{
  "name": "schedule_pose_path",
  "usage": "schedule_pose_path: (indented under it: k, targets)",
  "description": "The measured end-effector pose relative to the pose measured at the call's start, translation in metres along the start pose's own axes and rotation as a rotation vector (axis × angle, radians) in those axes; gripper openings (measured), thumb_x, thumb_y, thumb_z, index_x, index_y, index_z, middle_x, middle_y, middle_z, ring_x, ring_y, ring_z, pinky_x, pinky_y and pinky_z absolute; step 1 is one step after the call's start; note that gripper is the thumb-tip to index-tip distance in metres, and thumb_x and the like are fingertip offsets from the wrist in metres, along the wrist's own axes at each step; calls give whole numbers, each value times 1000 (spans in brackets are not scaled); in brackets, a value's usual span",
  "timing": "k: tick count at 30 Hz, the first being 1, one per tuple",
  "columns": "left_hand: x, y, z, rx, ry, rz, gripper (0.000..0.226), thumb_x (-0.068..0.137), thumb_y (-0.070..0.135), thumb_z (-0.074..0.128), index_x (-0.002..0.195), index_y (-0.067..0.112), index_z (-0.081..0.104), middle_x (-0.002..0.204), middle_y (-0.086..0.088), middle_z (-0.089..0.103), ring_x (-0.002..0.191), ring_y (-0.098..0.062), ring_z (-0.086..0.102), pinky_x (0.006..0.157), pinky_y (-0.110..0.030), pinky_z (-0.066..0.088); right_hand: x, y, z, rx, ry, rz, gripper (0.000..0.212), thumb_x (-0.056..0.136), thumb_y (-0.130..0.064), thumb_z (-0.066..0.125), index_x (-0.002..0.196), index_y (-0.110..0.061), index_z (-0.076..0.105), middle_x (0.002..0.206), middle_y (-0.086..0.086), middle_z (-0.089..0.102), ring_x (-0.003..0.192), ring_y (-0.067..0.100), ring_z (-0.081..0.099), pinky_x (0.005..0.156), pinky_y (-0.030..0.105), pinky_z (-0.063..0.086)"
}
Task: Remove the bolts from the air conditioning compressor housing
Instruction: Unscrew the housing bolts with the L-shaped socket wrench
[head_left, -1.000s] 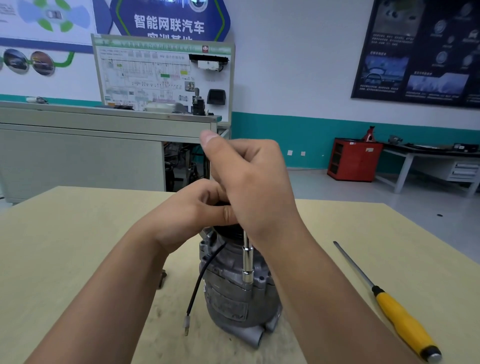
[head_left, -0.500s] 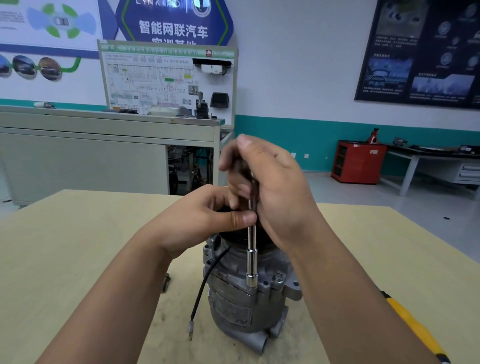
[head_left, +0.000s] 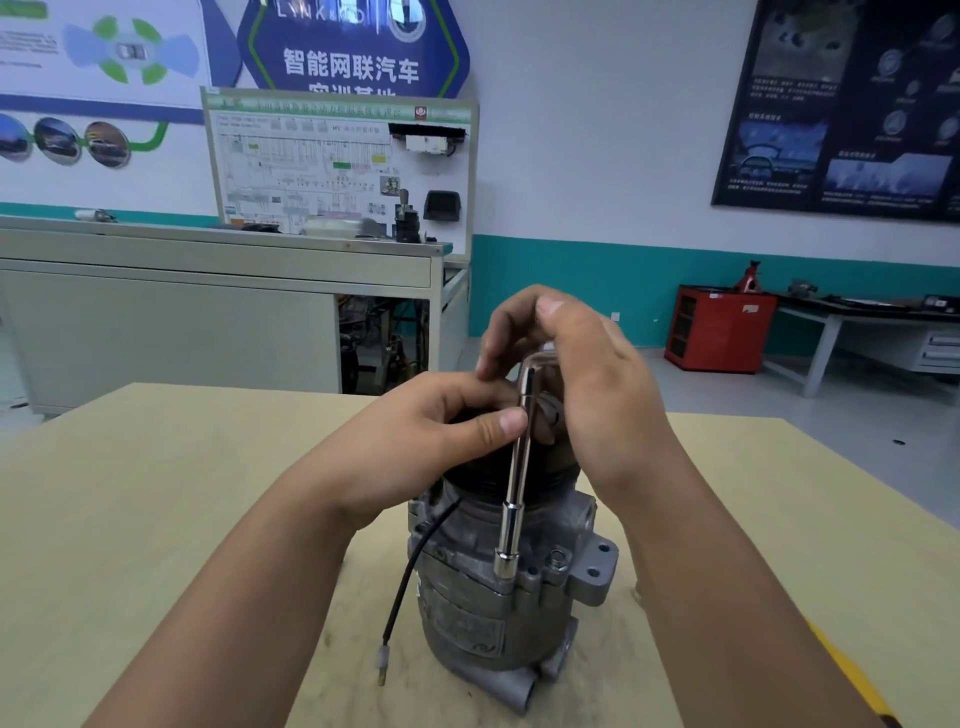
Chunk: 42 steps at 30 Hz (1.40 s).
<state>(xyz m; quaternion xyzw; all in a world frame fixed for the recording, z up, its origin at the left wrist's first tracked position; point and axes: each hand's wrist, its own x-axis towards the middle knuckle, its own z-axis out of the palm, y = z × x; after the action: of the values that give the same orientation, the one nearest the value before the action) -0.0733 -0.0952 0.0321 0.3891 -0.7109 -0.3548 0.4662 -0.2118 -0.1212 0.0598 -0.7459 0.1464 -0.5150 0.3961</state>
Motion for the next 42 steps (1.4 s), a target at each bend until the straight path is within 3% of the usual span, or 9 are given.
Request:
schedule_pose_path:
  k: [3, 10, 16, 19, 22, 24, 29, 36, 42]
  targets:
    - [0, 0, 0, 4, 6, -19, 22, 79, 31, 61, 91, 19, 74, 96, -1, 74, 94, -12, 68, 83, -21, 50, -2, 4, -3, 24, 32, 47, 39, 85, -35, 30, 68, -14, 57, 66, 3, 59, 60, 12, 51, 48, 19, 39]
    - [2, 4, 3, 31, 8, -9, 9, 75, 33, 67, 67, 29, 67, 75, 6, 66, 77, -11, 62, 74, -26, 48, -3, 20, -12, 52, 214, 131, 43, 84, -50, 35, 64, -24, 62, 66, 2, 64, 65, 15, 58, 64, 32, 46]
    - [0, 5, 2, 24, 28, -2, 17, 69, 34, 75, 67, 22, 63, 77, -9, 63, 77, -20, 58, 78, -41, 48, -5, 24, -6, -37, 259, 40, 38, 89, -50, 44, 72, -20, 59, 61, -10, 60, 57, 1, 55, 54, 14, 43]
    - [0, 7, 4, 33, 63, -3, 26, 60, 42, 76, 62, 22, 61, 87, -27, 64, 80, -25, 59, 85, -53, 48, -5, 25, -7, -29, 217, 12, 12, 92, -35, 53, 88, -24, 56, 70, -2, 68, 62, 2, 60, 58, 16, 46]
    - [1, 7, 6, 23, 81, -2, 25, 56, 43, 77, 57, 26, 59, 74, -11, 64, 74, -20, 58, 76, -38, 48, -6, 24, -7, -13, 185, -46, 9, 95, -21, 53, 92, -24, 60, 80, -4, 69, 68, 1, 61, 63, 16, 48]
    - [2, 6, 7, 38, 93, 1, 26, 55, 44, 77, 56, 26, 58, 70, -3, 62, 71, -18, 58, 72, -32, 46, -7, 21, -7, -8, 151, -58, 10, 90, -29, 54, 93, -25, 63, 80, -10, 66, 71, -1, 60, 66, 15, 49]
    - [1, 6, 7, 55, 79, -11, 35, 68, 29, 76, 88, 2, 67, 100, -23, 68, 99, -37, 65, 96, -52, 47, -9, 19, -9, -32, 60, -43, 17, 77, -31, 63, 93, -37, 67, 85, -11, 66, 81, 4, 63, 73, 19, 51]
    - [1, 4, 5, -6, 17, -30, 15, 71, 25, 71, 84, 26, 77, 86, -2, 75, 85, -14, 71, 74, -19, 52, -10, 15, -15, 22, -60, -68, 21, 87, -21, 49, 99, -27, 65, 106, 3, 62, 102, 3, 58, 96, 24, 43]
    - [-1, 3, 3, 10, -2, -27, 18, 74, 23, 67, 88, 27, 77, 88, 1, 75, 88, -11, 70, 77, -18, 50, -12, 20, -19, 44, -98, -82, 21, 90, -22, 46, 99, -28, 64, 106, 4, 63, 102, 4, 58, 94, 25, 44]
